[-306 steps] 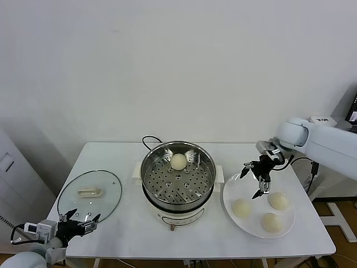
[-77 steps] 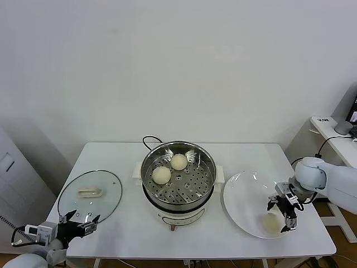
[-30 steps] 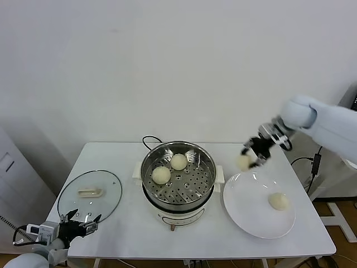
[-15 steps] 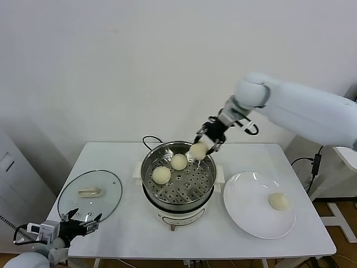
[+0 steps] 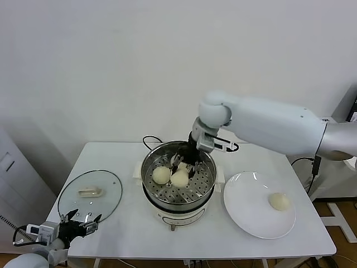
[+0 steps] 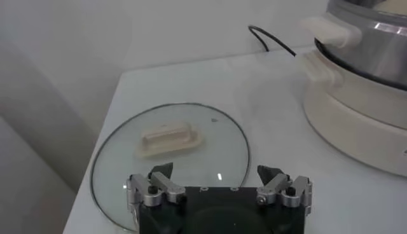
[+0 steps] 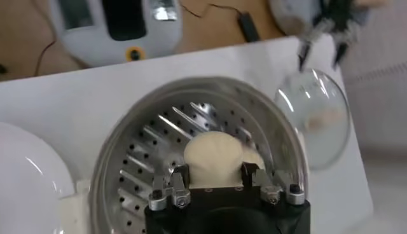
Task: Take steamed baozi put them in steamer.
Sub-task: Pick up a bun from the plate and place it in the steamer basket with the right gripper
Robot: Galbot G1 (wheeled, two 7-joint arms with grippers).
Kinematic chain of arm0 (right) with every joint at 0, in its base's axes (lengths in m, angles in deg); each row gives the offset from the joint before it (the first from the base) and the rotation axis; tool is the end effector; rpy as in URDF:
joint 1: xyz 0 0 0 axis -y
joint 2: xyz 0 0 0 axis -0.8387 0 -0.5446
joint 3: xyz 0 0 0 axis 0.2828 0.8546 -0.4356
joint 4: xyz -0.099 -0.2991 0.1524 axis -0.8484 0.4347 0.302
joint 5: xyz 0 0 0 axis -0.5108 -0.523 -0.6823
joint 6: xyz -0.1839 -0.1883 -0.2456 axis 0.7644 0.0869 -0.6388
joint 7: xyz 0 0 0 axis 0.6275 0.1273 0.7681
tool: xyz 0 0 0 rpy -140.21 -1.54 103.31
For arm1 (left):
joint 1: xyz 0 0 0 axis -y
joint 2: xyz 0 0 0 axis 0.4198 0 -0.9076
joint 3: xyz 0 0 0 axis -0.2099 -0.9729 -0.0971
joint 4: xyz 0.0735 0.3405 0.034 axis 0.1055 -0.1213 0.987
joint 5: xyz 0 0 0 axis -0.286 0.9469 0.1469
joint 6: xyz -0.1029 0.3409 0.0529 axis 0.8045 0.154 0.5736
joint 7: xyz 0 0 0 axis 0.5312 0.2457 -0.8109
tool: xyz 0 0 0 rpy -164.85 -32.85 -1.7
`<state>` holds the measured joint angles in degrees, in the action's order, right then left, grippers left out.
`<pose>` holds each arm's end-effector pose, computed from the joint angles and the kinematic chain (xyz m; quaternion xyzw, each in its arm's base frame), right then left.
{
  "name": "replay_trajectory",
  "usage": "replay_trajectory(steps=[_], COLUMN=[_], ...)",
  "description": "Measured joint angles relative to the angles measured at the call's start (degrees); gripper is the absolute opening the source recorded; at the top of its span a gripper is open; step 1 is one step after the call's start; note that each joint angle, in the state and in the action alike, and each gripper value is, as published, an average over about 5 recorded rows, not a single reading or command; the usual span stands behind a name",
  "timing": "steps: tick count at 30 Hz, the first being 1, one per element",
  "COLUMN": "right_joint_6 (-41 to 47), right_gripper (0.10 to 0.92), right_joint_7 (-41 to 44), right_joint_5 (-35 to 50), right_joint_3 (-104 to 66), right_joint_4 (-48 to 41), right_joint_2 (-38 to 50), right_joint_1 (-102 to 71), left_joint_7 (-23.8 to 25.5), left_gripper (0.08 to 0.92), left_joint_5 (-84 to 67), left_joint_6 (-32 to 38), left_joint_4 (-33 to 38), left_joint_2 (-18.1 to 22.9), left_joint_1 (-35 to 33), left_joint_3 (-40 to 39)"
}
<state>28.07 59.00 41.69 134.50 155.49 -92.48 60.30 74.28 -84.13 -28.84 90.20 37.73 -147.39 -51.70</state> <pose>0.5191 0.1157 -0.0403 -0.7368 0.1146 -0.6579 0.1060 0.2023 0.1382 -0.2636 -0.0610 -0.9476 -0.0736 0.3048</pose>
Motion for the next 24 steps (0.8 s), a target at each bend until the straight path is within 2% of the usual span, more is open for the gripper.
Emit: replay_trajectory(steps=[15,18,24], right_joint_6=[-5.9,-6.3,-6.2], right_gripper=[0.52,0.577,0.749], right_joint_7=[0.3,0.1,-0.3], right_joint_5=[-10.7,-12.0,-13.0], right_joint_3=[-2.4,-2.8,-3.4], right_joint_4=[0.6,0.5,-0.1], right_joint_2=[-2.7,-2.8,-2.9], right_joint_1=[-5.5,-6.4,-7.1], left_joint_7=[0.0,0.0,0.1], left_gripper=[0.823,0.823,0.823], left_joint_5=[0.1,0.1,0.1], left_joint_6=[0.0,0.1,0.3], left_joint_4=[0.3,0.2,0.0], left_joint_2=[0.2,0.2,0.1], left_joint_1=[-0.3,-0.4,-0.4], left_joint_3=[0.2,0.2,0.4])
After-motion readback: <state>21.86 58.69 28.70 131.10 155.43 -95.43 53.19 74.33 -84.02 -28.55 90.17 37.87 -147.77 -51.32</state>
